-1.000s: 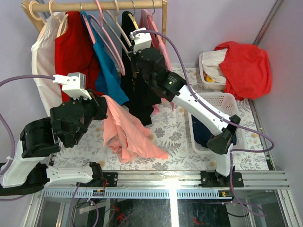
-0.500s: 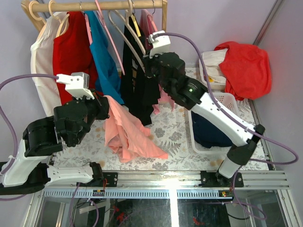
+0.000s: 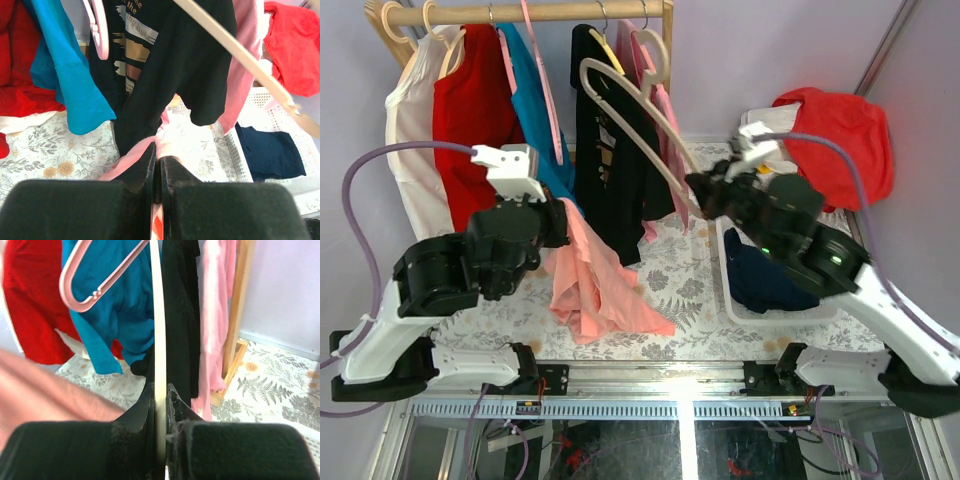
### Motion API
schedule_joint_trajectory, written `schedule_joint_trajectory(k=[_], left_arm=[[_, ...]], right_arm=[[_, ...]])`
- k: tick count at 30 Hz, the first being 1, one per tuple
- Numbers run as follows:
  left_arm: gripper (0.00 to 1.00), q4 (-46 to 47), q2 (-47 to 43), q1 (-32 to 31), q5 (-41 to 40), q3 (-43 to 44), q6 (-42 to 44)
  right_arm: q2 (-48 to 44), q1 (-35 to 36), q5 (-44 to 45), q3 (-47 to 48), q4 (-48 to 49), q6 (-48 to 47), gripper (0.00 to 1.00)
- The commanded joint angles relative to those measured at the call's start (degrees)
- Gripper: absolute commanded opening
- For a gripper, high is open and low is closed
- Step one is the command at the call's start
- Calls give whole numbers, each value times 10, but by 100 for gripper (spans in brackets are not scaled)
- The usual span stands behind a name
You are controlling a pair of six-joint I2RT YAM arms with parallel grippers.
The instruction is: Place the t-shirt on the hanger
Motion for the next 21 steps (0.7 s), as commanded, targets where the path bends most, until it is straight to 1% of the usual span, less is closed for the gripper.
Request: schedule_joint_trajectory(k=[1, 4, 5, 8, 11, 15, 18, 21], left_arm=[[0, -10, 34, 2, -13, 37, 10], [0, -32, 69, 2, -34, 70, 15], [0, -41, 82, 2, -46, 83, 17], [0, -47, 118, 3, -72, 118, 33], [0, -50, 156, 9, -78, 161, 53], [0, -55, 209, 19, -78, 208, 73], [0, -66, 241, 35, -85, 246, 87], [0, -68, 260, 54, -79, 268, 101]], right_arm=[[-123, 3, -34, -19, -61, 13, 0], [-212, 4, -69, -43, -129, 30, 0], [-238, 3, -94, -50, -147, 37, 0], [-298, 3, -157, -61, -219, 56, 0], [-356, 4, -210, -74, -277, 70, 0], [-423, 4, -236, -73, -352, 91, 0], [-457, 4, -261, -75, -380, 110, 0], [-479, 4, -244, -65, -413, 119, 0]])
